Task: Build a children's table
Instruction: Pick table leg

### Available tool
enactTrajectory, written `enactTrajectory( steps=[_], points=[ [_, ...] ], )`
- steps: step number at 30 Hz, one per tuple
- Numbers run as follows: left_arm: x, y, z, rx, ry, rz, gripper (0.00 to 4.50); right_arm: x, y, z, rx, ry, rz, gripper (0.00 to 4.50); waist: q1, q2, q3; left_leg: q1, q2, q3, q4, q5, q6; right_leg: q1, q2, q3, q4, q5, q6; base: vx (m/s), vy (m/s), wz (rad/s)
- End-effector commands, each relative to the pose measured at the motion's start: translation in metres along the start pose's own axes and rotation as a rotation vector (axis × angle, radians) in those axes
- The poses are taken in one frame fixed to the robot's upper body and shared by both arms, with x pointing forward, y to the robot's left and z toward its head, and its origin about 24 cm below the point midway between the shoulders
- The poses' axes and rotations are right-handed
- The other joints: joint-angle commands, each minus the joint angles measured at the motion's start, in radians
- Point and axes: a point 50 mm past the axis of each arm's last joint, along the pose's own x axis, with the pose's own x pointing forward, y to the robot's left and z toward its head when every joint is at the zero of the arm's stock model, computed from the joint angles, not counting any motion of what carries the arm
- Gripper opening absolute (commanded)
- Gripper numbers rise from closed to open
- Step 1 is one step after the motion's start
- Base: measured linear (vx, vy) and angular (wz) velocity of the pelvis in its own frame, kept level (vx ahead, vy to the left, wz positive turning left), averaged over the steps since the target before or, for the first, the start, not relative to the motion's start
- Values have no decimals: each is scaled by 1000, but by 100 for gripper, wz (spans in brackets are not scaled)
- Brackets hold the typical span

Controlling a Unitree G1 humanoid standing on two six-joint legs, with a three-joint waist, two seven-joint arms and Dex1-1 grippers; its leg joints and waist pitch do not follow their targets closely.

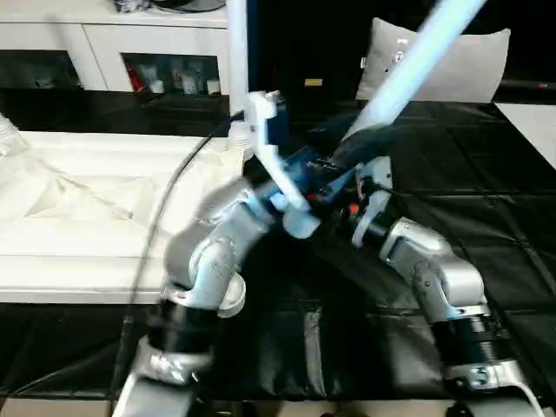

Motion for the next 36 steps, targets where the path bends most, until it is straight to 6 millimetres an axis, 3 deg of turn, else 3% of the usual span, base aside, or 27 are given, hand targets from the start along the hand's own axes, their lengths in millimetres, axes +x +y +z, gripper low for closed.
enactTrajectory(
  steps=[1, 2, 3, 4, 5, 7, 9, 10, 11, 13, 15, 17, 19, 22, 23, 25, 26, 27, 29, 30, 32, 34, 35, 36],
  points=[
    [-19, 14, 10, 14, -19, 122, 280, -11, -7, 5, -41, -17, -74, 187, -2, -3, -64, 30, 176, -85, -102, -176, -54, 37, -134, 77, -59, -40, -294, 0, 0, 0],
    [-34, 27, 11, 48, 9, 241, 280, -17, -6, 4, -67, -27, -112, 187, -7, -8, -64, 33, 177, -86, -107, -202, -69, 35, -128, 76, -61, -68, -280, 0, 0, 0],
    [-34, 27, 11, 48, 9, 241, 280, -17, -6, 4, -67, -27, -112, 187, -9, 2, -63, 37, 176, -87, -111, -230, -90, 31, -122, 76, -66, -86, -263, 0, 0, 0],
    [-56, 42, 8, 131, 79, 415, 280, -24, -6, 2, -89, -41, -171, 187, -11, 7, -63, 35, 175, -92, -113, -249, -107, 31, -122, 76, -65, -92, -251, 0, 0, 0],
    [-64, 47, 7, 166, 106, 475, 280, -26, -7, 2, -95, -42, -195, 187, -11, 14, -63, 36, 174, -92, -115, -258, -115, 29, -119, 77, -68, -91, -238, 0, 0, 0],
    [-88, 56, 3, 322, 201, 643, 280, -33, -5, -1, -97, -47, -257, 187, -19, 9, -65, 36, 172, -95, -117, -272, -129, 30, -119, 78, -70, -87, -215, 0, 0, 0],
    [-102, 58, 5, 369, 170, 731, 280, -36, -3, -4, -91, -45, -279, 187, -21, 11, -65, 34, 174, -99, -118, -276, -133, 31, -122, 78, -70, -74, -211, 0, 0, 0],
    [-106, 57, 7, 367, 140, 745, 280, -37, -2, -5, -92, -43, -287, 187, -21, 9, -68, 36, 179, -99, -119, -272, -136, 32, -126, 77, -65, -44, -226, 0, 0, 0],
    [-117, 58, 9, 366, 146, 816, 280, -38, -1, -6, -126, -43, -314, 187, -23, 6, -68, 37, 178, -97, -120, -267, -137, 31, -123, 76, -65, -33, -230, 0, 0, 0],
    [-130, 62, 12, 435, 141, 925, 280, -38, -1, -3, -131, -79, -344, 187, -24, 10, -65, 39, 173, -94, -121, -282, -156, 23, -118, 74, -61, -29, -234, 0, 0, 0],
    [-149, 68, 8, 497, 261, 1074, 280, -41, -1, 2, -102, -130, -375, 187, -27, 13, -63, 35, 172, -96, -120, -304, -151, 25, -122, 79, -66, -38, -229, 0, 0, 0],
    [-156, 67, -2, 466, 395, 1018, 280, -45, -3, 7, -125, -169, -419, 187, -24, 13, -65, 38, 170, -98, -119, -294, -143, 23, -123, 80, -67, -62, -205, 0, 0, 0],
    [-157, 65, -6, 414, 403, 965, 280, -48, -6, 7, -141, -170, -460, 187, -24, 19, -64, 48, 170, -95, -126, -310, -176, 13, -110, 75, -65, -71, -200, 0, 0, 0],
    [-163, 61, -5, 498, 374, 1005, 280, -56, -14, 0, -128, -101, -516, 187, -24, 19, -64, 45, 169, -97, -132, -326, -205, 16, -105, 71, -59, -32, -197, 0, 0, 0],
    [-165, 58, -3, 546, 355, 1013, 280, -60, -16, -6, -105, -87, -502, 187, -22, 11, -64, 43, 169, -97, -131, -333, -204, 19, -112, 72, -63, -22, -198, 0, 0, 0],
    [-169, 53, -3, 567, 356, 1027, 280, -63, -16, -11, -84, -76, -505, 187, -20, 4, -64, 37, 171, -96, -125, -306, -164, 28, -127, 79, -67, -1, -211, 0, 0, 0],
    [-170, 52, -3, 581, 361, 1035, 280, -64, -15, -12, -79, -73, -511, 187, -18, 5, -66, 35, 171, -97, -123, -292, -152, 31, -131, 80, -65, 5, -215, 0, 0, 0],
    [-174, 50, -5, 591, 377, 1053, 280, -64, -12, -12, -101, -82, -506, 187, -18, -8, -64, 33, 173, -95, -121, -270, -124, 31, -131, 80, -69, 6, -218, 0, 0, 0],
    [-182, 45, -7, 582, 377, 1087, 280, -63, -6, -12, -133, -101, -500, 187, -15, -2, -65, 28, 176, -97, -118, -234, -90, 35, -138, 80, -66, 6, -225, 0, 0, 0],
    [-184, 44, -7, 569, 374, 1107, 280, -63, -5, -13, -134, -97, -499, 187, -18, -9, -64, 33, 175, -93, -118, -236, -78, 30, -129, 79, -69, -15, -225, 0, 0, 0],
    [-186, 41, -7, 533, 350, 1137, 280, -60, -1, -17, -118, -90, -477, 187, -17, -4, -60, 35, 175, -94, -120, -246, -75, 27, -127, 78, -71, -52, -229, 0, 0, 0],
    [-182, 40, -9, 536, 330, 1129, 280, -59, 1, -15, -122, -105, -471, 187, -16, -6, -59, 37, 172, -91, -119, -285, -86, 23, -130, 81, -78, -103, -228, 0, 0, 0],
    [-181, 41, -10, 538, 331, 1124, 280, -59, 2, -15, -119, -109, -469, 187, -12, -7, -59, 35, 167, -87, -114, -289, -76, 24, -142, 86, -83, -114, -234, 0, 0, 0],
    [-181, 41, -10, 539, 331, 1124, 280, -59, 2, -15, -115, -109, -468, 187, -1, -10, -58, 25, 166, -90, -89, -270, -37, 36, -185, 108, -102, -136, -253, 0, 0, 0]
  ],
)
